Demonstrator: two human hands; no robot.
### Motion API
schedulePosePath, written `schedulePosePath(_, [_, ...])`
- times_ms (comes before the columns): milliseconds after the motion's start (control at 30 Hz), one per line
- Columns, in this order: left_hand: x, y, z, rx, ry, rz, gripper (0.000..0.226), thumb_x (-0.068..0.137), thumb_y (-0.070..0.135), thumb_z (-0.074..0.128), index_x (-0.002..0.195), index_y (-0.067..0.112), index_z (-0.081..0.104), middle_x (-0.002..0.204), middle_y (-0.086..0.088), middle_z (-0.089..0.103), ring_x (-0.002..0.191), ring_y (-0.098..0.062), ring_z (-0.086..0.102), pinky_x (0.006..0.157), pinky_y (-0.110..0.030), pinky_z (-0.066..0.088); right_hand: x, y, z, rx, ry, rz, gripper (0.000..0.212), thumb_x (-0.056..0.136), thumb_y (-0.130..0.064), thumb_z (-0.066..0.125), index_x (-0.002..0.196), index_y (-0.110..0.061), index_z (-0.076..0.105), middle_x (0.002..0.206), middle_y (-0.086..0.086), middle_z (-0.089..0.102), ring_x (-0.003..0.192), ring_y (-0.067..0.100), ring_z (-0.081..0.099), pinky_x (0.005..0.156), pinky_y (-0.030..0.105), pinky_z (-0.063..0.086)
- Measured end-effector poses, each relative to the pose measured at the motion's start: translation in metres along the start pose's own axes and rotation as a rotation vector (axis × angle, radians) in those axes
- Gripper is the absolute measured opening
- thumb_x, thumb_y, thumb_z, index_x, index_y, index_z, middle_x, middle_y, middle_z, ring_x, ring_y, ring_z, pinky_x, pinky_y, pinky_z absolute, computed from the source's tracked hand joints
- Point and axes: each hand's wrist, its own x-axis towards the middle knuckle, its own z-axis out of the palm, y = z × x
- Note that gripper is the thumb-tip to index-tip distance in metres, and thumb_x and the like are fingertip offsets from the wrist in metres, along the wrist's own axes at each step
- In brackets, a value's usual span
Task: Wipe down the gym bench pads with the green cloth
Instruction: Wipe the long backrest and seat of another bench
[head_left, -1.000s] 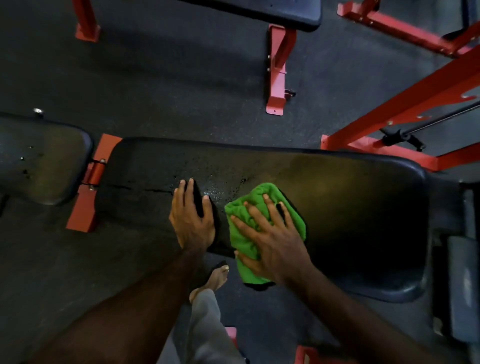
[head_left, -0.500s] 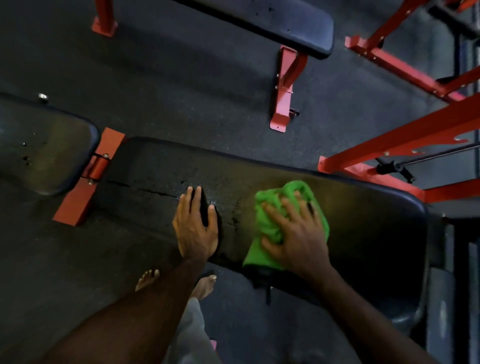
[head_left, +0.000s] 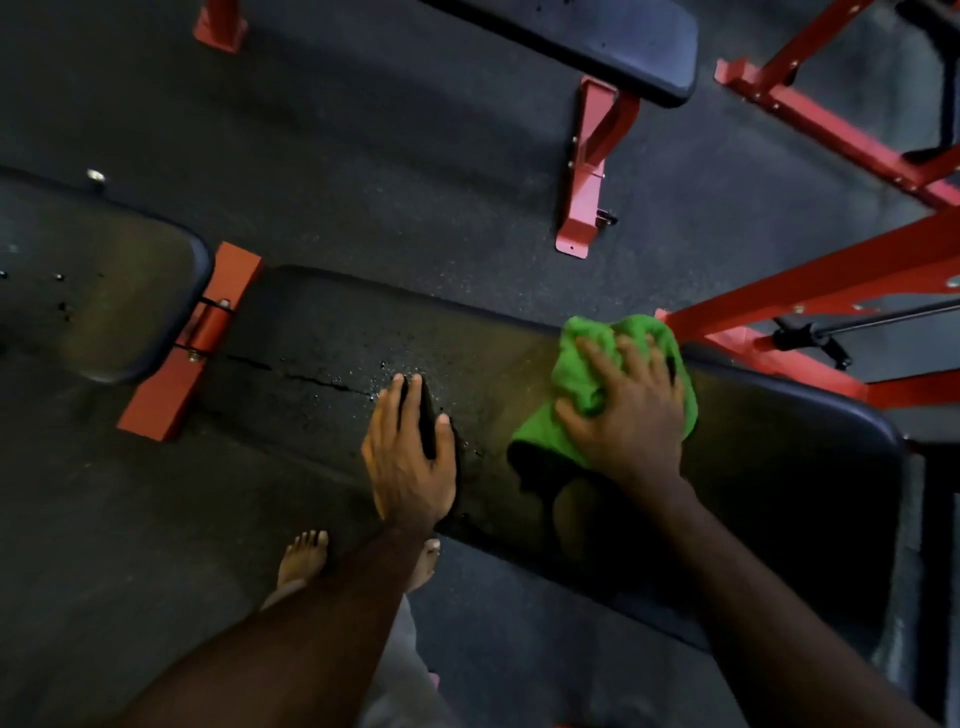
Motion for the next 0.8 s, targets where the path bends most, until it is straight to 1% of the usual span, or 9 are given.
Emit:
schedulePosePath(67, [0.001,-0.001,0.000,-0.004,0.000,-0.008,0.059,0.102,0.049,0.043,0.157,0.028,0.041,0.166,0.006,0.033,0.154,-0.019,0.027,0.117,-0.051,0.028,0.024,-0.033,0.005,0.010,-0.028,0.186,0.077,0.083,-0.069,0.057,0.151,-0.036,0.048,0.160,0.012,0.041,0.148,0.043,0.032,0.121,0.063,0.019])
schedulePosePath(100, [0.001,-0.001,0.000,-0.005,0.003,-0.008,0.059,0.101,0.050,0.042,0.157,0.028,0.041,0.166,0.007,0.032,0.154,-0.019,0.027,0.117,-0.051,0.028,0.026,-0.049,0.012,0.007,-0.052,0.131,0.076,0.085,-0.068,0.056,0.153,-0.036,0.046,0.161,0.013,0.039,0.148,0.046,0.030,0.121,0.065,0.016])
schedulePosePath(233, [0.000,-0.001,0.002,-0.012,0.021,0.001,0.059,0.101,0.048,0.044,0.156,0.028,0.043,0.166,0.007,0.034,0.153,-0.019,0.029,0.115,-0.050,0.030,0.015,-0.038,0.021,-0.049,-0.127,-0.420,0.076,0.083,-0.074,0.048,0.151,-0.039,0.050,0.156,0.009,0.049,0.143,0.045,0.042,0.118,0.061,0.030])
schedulePosePath(267, [0.000,-0.002,0.002,-0.014,0.024,-0.001,0.058,0.101,0.048,0.045,0.156,0.028,0.043,0.166,0.007,0.034,0.153,-0.019,0.029,0.115,-0.049,0.029,0.025,-0.024,0.017,-0.057,-0.095,-0.396,0.077,0.080,-0.075,0.050,0.148,-0.038,0.054,0.150,0.009,0.054,0.134,0.043,0.051,0.113,0.057,0.040])
schedulePosePath(333, [0.001,-0.002,0.002,-0.017,0.014,-0.007,0.059,0.101,0.048,0.044,0.156,0.028,0.042,0.166,0.007,0.033,0.153,-0.018,0.028,0.116,-0.048,0.028,0.053,-0.008,0.003,-0.069,-0.052,-0.111,0.083,0.075,-0.082,0.046,0.143,-0.037,0.057,0.136,0.008,0.063,0.113,0.037,0.063,0.097,0.049,0.051])
schedulePosePath(433, [0.001,-0.004,0.003,-0.017,-0.006,-0.007,0.060,0.101,0.051,0.042,0.157,0.029,0.040,0.167,0.008,0.031,0.154,-0.017,0.027,0.117,-0.047,0.026,0.082,-0.031,-0.003,0.000,-0.140,0.267,0.098,0.067,-0.094,0.035,0.140,-0.034,0.060,0.124,0.008,0.068,0.106,0.032,0.065,0.095,0.048,0.052])
schedulePosePath(533, [0.001,-0.004,0.003,-0.017,0.007,-0.001,0.060,0.100,0.050,0.043,0.157,0.029,0.041,0.166,0.008,0.032,0.153,-0.018,0.028,0.116,-0.049,0.029,0.059,-0.059,0.008,-0.062,-0.117,-0.002,0.080,0.079,-0.082,0.050,0.145,-0.038,0.055,0.141,0.009,0.056,0.122,0.038,0.055,0.105,0.053,0.042])
schedulePosePath(633, [0.002,-0.001,0.003,-0.021,0.023,-0.007,0.059,0.100,0.047,0.046,0.156,0.028,0.042,0.166,0.008,0.034,0.153,-0.018,0.030,0.115,-0.048,0.031,0.050,-0.034,0.002,-0.044,-0.193,-0.313,0.081,0.078,-0.081,0.050,0.150,-0.045,0.048,0.148,0.009,0.054,0.125,0.039,0.058,0.103,0.054,0.048])
schedulePosePath(800, [0.000,-0.004,0.001,-0.012,-0.008,-0.011,0.059,0.101,0.048,0.045,0.157,0.031,0.040,0.167,0.011,0.029,0.154,-0.014,0.026,0.117,-0.047,0.030,0.095,-0.043,-0.006,0.001,-0.324,0.186,0.085,0.082,-0.085,0.054,0.147,-0.030,0.054,0.131,0.015,0.064,0.111,0.037,0.066,0.093,0.046,0.055])
